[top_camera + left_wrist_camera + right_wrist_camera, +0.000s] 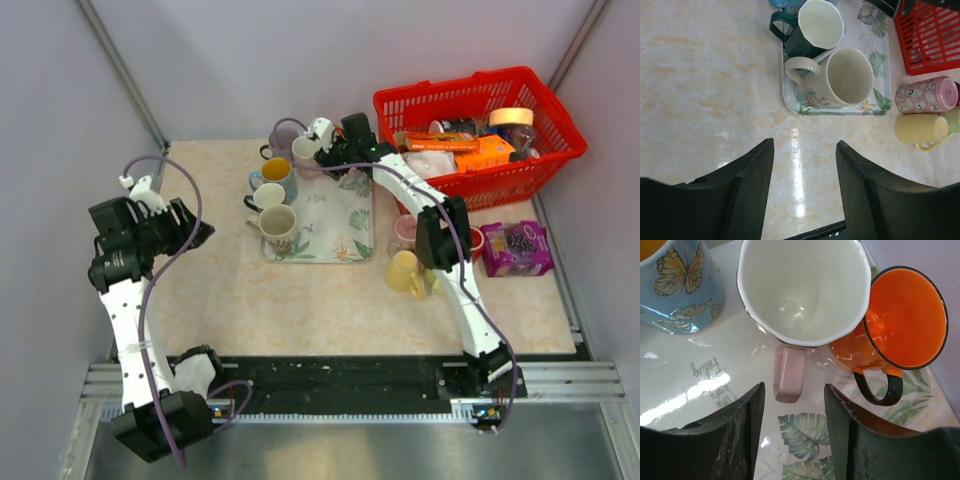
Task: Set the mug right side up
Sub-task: Pick up the cup from the tray.
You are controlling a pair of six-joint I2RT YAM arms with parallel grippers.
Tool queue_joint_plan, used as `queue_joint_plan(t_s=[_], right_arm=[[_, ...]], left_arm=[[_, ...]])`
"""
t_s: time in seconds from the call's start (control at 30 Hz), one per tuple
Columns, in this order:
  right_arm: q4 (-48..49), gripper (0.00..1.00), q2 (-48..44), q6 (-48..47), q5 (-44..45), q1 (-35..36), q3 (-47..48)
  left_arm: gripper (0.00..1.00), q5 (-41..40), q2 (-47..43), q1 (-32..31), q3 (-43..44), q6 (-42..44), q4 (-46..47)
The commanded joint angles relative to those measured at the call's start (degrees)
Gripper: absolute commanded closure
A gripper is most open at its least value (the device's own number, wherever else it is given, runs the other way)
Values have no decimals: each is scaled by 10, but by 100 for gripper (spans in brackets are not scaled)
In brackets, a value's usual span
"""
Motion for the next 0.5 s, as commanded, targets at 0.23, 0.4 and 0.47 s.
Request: queue_joint_plan(t_s=[0.23,0.4,0.47], right_arm=[[21,48,-96,42,-6,-2,-59],[23,45,-172,39,-62,-1,-118],[41,42,-216,40,-75,1,-163]], left_arm=[[43,37,-23,5,-22,-34,51],[43,44,-38,4,-34,-44,62],[43,48,-47,4,-43,-43,68]])
